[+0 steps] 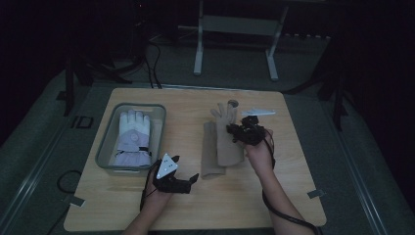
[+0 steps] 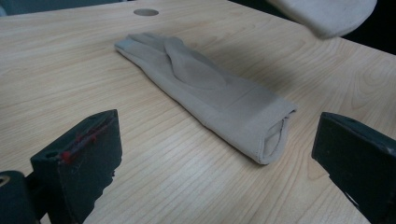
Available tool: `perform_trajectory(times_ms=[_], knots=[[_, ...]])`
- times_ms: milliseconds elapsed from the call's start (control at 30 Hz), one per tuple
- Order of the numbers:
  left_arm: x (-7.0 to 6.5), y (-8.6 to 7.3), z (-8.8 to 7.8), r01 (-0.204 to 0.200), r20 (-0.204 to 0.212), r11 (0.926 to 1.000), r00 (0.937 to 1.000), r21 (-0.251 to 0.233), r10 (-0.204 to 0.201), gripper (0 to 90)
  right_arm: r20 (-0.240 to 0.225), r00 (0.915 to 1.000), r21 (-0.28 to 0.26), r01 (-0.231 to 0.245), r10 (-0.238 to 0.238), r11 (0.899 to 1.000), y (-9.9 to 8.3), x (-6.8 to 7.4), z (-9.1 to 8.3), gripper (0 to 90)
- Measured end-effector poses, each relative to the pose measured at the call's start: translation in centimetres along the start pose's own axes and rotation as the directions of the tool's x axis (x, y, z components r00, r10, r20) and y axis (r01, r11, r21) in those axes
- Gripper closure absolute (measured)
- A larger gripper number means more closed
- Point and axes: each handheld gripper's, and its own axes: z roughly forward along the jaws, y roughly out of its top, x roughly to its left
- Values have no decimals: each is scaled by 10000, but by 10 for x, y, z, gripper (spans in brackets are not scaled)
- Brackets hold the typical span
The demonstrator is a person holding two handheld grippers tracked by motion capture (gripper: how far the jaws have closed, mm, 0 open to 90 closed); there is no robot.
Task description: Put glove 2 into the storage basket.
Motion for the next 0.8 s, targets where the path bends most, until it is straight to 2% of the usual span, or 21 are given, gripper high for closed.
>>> perform_trajectory(times_ms=[200, 267, 367, 500, 600, 633, 667, 800], knots=[[0, 0, -1, -11, 15, 10000, 10000, -54, 11, 19, -289, 9991, 109, -302, 305, 9995, -7, 18, 22, 811], [-1, 0, -1, -33, 35, 10000, 10000, -73, 33, 19, -173, 9994, 257, -308, 313, 9992, -12, 20, 30, 810], [0, 0, 0, -19, 61, 10000, 10000, -68, 19, 19, -226, 9974, 312, -683, 690, 9972, -19, 20, 41, 809], [0, 0, -1, -36, 62, 10000, 10000, -88, 37, 19, -55, 9982, 546, -589, 593, 9968, -28, 20, 52, 808], [0, 0, -1, 17, 97, 10000, 10000, -77, -16, 19, 25, 9970, 658, -777, 777, 9948, -33, 17, 57, 806], [0, 0, -1, 17, 97, 10000, 10000, -77, -16, 19, 35, 9963, 900, -856, 856, 9923, -38, 14, 63, 803], [0, 0, 0, 6, 114, 10000, 9999, -53, -5, 19, -164, 9942, 1061, -1040, 1063, 9889, -41, 12, 68, 798], [0, 0, 0, -10, 218, 10000, 9998, -2, 10, 19, -54, 9959, 1369, -882, 898, 9867, -49, 11, 77, 782]])
